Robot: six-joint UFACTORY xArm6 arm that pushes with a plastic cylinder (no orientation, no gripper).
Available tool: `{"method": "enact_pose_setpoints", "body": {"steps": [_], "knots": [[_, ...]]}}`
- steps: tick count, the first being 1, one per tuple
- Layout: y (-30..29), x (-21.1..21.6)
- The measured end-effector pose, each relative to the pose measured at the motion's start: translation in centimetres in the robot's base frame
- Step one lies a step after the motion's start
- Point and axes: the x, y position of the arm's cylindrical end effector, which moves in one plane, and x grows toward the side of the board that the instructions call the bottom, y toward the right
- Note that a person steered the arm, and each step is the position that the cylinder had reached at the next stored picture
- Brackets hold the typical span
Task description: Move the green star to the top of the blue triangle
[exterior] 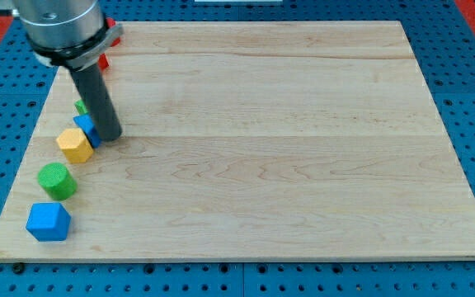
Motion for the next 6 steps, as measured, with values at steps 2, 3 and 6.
{"method": "enact_pose_setpoints", "body": {"steps": [2,3,6], "knots": [[1.6,0.0],[3.2,-2.1],[0.2,-4.6]]}}
